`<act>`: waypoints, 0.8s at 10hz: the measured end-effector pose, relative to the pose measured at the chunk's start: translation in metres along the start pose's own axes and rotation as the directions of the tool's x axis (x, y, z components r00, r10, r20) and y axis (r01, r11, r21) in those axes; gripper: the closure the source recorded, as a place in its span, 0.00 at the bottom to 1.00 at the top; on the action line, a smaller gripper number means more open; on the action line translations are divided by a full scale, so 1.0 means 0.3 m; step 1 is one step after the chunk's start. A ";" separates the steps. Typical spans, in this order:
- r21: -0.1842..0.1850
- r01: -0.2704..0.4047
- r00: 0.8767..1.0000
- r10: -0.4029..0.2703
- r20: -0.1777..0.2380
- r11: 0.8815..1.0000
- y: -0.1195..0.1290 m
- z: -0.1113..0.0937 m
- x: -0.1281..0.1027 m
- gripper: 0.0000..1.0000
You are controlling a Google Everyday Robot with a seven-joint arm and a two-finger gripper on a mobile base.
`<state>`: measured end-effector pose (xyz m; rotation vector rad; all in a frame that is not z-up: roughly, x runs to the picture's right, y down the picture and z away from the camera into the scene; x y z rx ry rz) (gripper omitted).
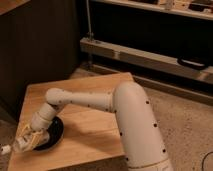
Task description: Place the bottle in the ceramic bowl
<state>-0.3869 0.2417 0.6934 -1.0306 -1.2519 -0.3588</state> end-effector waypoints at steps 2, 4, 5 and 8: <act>0.003 0.018 0.999 -0.018 -0.048 1.000 -0.001 -0.026 0.020 0.21; 0.025 0.011 0.996 -0.009 -0.087 1.000 -0.002 -0.054 0.038 0.20; 0.040 0.003 0.995 0.001 -0.103 0.999 -0.003 -0.071 0.048 0.20; 0.038 0.003 0.995 0.001 -0.103 0.999 -0.004 -0.067 0.047 0.20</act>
